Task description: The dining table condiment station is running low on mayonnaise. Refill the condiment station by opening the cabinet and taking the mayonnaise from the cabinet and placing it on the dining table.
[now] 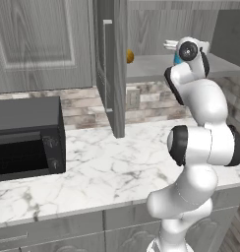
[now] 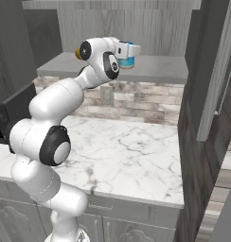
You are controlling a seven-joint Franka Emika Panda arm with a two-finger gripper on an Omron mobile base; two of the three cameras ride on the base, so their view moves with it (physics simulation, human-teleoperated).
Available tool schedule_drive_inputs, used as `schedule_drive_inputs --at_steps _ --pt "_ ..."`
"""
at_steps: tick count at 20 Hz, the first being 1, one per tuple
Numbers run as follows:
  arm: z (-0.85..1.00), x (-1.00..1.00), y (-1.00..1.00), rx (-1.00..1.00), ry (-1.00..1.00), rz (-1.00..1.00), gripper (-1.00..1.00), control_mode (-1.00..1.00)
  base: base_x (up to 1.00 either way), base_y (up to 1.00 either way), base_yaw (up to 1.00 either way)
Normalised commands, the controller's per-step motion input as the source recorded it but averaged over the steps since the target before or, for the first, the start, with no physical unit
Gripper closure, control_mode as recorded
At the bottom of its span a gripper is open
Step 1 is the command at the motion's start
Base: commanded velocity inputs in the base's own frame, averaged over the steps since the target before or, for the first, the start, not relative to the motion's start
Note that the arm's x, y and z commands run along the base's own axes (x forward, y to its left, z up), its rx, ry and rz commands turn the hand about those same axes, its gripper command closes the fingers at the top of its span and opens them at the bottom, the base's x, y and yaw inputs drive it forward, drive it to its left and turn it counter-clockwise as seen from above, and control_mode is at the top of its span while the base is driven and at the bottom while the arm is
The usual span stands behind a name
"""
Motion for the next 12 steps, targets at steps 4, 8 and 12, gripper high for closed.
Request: schedule_drive_inputs --at_steps 4,8,12 --pt "-0.02 0.07 -0.01 0.0 0.0 0.0 -1.0 -1.0 0.0 0.0 0.0" --pt "-0.04 0.11 0.04 0.0 0.03 0.01 1.0 -1.0 0.0 0.0 0.0" --pt "-0.02 0.1 0.07 0.0 0.0 0.01 1.0 -1.0 0.0 0.0 0.0"
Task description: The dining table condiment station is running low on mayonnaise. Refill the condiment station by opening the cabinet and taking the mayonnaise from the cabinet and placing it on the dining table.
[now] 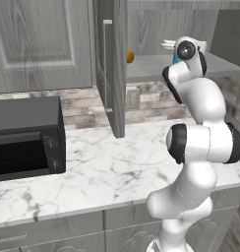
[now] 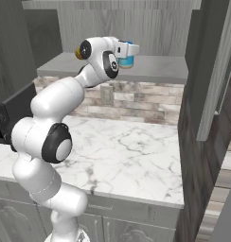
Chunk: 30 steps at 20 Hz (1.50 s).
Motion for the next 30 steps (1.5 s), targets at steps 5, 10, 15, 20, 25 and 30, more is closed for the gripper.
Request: schedule_drive_inputs --at_steps 5,10,15,20,25,30 --pt "-0.03 0.19 0.02 0.0 0.0 0.01 1.0 -1.0 0.0 0.0 0.0" --pt "0.0 0.02 0.03 0.0 0.01 0.0 1.0 -1.0 0.0 0.0 0.0" --pt "0.0 0.0 0.0 0.0 0.0 0.0 1.0 -1.0 0.0 0.0 0.0" --pt "0.0 -0.29 0.05 0.0 -0.04 0.0 1.0 -1.0 0.0 0.0 0.0" --pt "0.21 -0.7 0.2 0.0 0.01 0.01 1.0 -1.0 0.0 0.0 0.0" --pt "0.5 -0.7 0.34 0.0 0.14 0.0 1.0 -1.0 0.0 0.0 0.0"
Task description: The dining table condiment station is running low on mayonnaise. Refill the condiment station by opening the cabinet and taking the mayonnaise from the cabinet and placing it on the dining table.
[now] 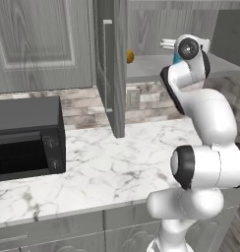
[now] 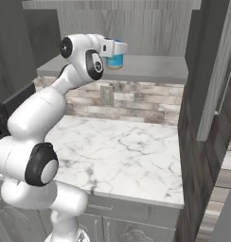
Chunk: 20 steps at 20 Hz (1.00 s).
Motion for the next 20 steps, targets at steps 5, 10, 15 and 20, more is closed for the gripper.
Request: schedule_drive_inputs --at_steps 5,10,15,20 --pt "0.48 -0.88 0.08 0.0 0.2 0.08 1.0 -1.0 0.0 0.0 0.0" --pt "0.03 -1.0 -0.06 0.08 0.03 0.25 1.0 -1.0 0.0 0.0 0.0" --pt "-0.07 -1.0 0.0 0.12 0.0 0.4 1.0 -1.0 0.0 0.0 0.0" --pt "-0.04 -0.77 0.2 0.05 0.0 0.46 1.0 -1.0 0.0 0.0 0.0"
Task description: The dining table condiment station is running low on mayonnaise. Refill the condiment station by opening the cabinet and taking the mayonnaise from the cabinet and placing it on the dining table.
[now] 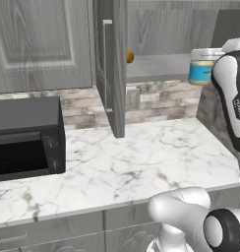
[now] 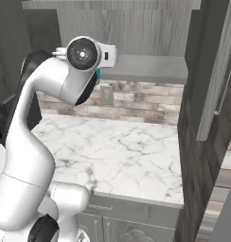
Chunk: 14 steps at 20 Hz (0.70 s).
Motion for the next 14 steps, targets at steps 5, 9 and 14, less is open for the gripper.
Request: schedule_drive_inputs --at_steps 5,9,14 --pt "-0.07 0.0 0.21 0.0 0.0 0.32 1.0 -1.0 0.0 0.0 0.0" --pt "-0.09 0.0 0.08 0.0 0.01 0.05 1.0 -1.0 0.0 0.0 0.0" --pt "-0.04 -0.02 0.0 -0.02 -0.05 0.0 1.0 1.0 -0.31 0.0 0.0"
